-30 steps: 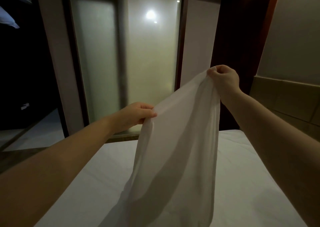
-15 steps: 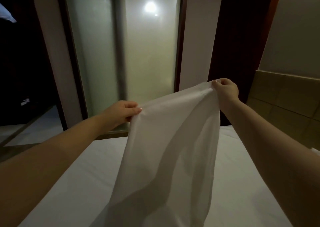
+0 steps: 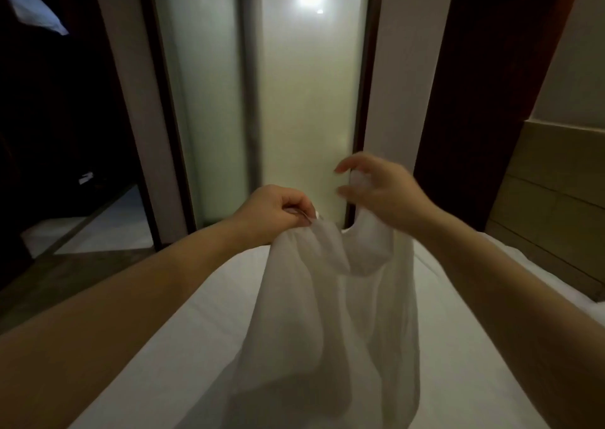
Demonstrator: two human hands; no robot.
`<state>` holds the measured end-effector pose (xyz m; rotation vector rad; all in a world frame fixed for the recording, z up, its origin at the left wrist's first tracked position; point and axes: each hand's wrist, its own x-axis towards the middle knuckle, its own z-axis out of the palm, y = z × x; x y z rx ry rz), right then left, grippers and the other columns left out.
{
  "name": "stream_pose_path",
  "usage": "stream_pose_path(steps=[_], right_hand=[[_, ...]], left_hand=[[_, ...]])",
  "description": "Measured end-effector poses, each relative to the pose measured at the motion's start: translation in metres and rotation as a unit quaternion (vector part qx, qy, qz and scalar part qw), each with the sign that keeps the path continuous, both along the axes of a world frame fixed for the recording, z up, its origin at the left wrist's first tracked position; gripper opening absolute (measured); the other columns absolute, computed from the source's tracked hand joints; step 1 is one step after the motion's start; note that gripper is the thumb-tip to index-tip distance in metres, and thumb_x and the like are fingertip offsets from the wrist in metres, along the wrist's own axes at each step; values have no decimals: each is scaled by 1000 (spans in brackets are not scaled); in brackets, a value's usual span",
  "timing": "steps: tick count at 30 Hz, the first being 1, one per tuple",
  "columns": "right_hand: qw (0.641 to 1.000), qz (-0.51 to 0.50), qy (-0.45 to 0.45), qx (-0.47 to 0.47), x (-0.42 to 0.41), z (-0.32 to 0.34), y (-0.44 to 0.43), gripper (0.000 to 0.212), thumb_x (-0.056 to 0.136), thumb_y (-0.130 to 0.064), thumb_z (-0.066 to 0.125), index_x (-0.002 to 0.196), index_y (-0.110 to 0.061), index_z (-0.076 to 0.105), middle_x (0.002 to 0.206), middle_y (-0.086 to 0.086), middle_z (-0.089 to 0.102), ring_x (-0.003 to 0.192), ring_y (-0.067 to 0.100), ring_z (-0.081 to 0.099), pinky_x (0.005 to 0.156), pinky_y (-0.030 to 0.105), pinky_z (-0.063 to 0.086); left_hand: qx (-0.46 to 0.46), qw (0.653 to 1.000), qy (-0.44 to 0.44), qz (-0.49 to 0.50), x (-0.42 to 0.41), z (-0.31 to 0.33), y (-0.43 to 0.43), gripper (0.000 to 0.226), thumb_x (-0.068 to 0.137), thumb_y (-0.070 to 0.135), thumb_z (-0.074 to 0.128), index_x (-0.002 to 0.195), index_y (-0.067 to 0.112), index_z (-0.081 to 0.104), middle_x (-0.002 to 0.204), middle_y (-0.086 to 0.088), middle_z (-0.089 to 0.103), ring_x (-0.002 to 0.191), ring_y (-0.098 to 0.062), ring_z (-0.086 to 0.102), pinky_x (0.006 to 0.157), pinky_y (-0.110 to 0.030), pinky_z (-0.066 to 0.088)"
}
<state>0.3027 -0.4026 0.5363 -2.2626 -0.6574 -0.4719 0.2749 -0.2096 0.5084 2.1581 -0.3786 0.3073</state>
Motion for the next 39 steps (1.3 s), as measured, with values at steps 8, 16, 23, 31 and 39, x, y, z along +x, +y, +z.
stream_pose_path(steps=[8, 16, 23, 31, 39], right_hand=[[978, 131, 145, -78, -22, -37, 68, 27, 81, -42, 68, 103, -25, 67, 84, -6, 65, 76, 8, 59, 69, 18, 48], [982, 78, 94, -141, -33, -38, 92, 20, 81, -37, 70, 87, -27, 55, 70, -8, 51, 61, 5, 46, 50, 10, 36], [991, 23, 58, -118, -45, -39, 87, 15, 79, -37, 72, 77, -22, 69, 74, 4, 66, 67, 15, 59, 60, 26, 48], [987, 4, -11, -159, -60, -17, 71, 15, 82, -14, 67, 69, -10, 61, 65, 5, 59, 62, 16, 56, 59, 28, 47], [964, -81, -127, -221, -73, 37, 49, 18, 86, -10, 61, 70, -17, 55, 65, -7, 52, 60, 7, 52, 55, 16, 42]], left_hand=[[-15, 1000, -12, 4, -29, -18, 38, 27, 79, -6, 65, 77, 21, 70, 67, 18, 65, 68, 8, 60, 69, -5, 46], [-20, 999, 26, -7, -29, -28, 73, 13, 80, 8, 71, 82, 21, 70, 77, 11, 66, 71, 4, 61, 70, -4, 47], [-49, 996, 17, -77, -21, -29, 77, 18, 78, 7, 72, 75, 24, 69, 74, 7, 67, 73, -2, 61, 79, -21, 50], [-24, 939, 209, -272, -12, -24, 84, 10, 92, 13, 56, 95, 13, 65, 84, 6, 68, 83, -9, 64, 81, -23, 53], [-178, 909, 184, -330, 14, 4, 52, 14, 77, 23, 62, 71, 19, 74, 77, 6, 69, 79, -9, 64, 85, -28, 49]])
